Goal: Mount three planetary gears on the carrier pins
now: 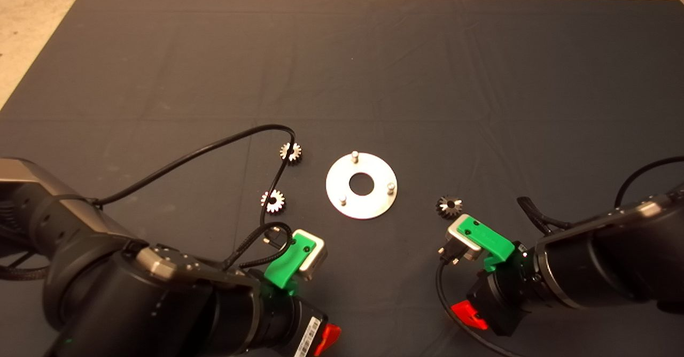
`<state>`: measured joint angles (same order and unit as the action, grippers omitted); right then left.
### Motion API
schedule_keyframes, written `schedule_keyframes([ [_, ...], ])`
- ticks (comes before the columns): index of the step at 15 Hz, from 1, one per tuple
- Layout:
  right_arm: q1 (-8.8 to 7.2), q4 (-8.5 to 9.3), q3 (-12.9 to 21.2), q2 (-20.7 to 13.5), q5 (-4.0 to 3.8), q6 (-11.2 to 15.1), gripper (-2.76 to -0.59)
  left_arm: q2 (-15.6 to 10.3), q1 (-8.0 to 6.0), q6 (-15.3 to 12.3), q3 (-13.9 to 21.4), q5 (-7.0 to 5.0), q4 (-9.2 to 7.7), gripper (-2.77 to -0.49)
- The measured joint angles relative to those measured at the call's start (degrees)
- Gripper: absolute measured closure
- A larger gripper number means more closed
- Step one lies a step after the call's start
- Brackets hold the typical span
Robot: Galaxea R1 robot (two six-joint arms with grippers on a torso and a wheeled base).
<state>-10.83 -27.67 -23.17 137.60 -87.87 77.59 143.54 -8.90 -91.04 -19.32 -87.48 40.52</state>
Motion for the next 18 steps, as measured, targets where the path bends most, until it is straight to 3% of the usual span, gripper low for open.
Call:
schedule_keyframes([
  [5, 0.02, 0.0, 0.0, -0.27, 0.05, -0.97, -2.18, 0.63, 0.02, 0.0, 0.0, 0.0, 0.02, -2.22],
  [10, 0.02, 0.0, -0.02, -3.04, 0.11, -8.96, -2.18, 2.49, 0.0, 0.0, 0.0, 0.0, 0.02, -2.22],
  [14, 0.01, 0.0, -1.5, -5.21, 0.0, -11.83, -2.18, 3.25, 0.0, 0.02, 0.0, 0.0, 0.03, -2.22],
  [18, 0.0, -0.3, -5.74, -5.38, 0.0, -15.88, -2.18, 3.93, 0.0, 0.0, 0.0, 0.0, 0.05, -2.22],
])
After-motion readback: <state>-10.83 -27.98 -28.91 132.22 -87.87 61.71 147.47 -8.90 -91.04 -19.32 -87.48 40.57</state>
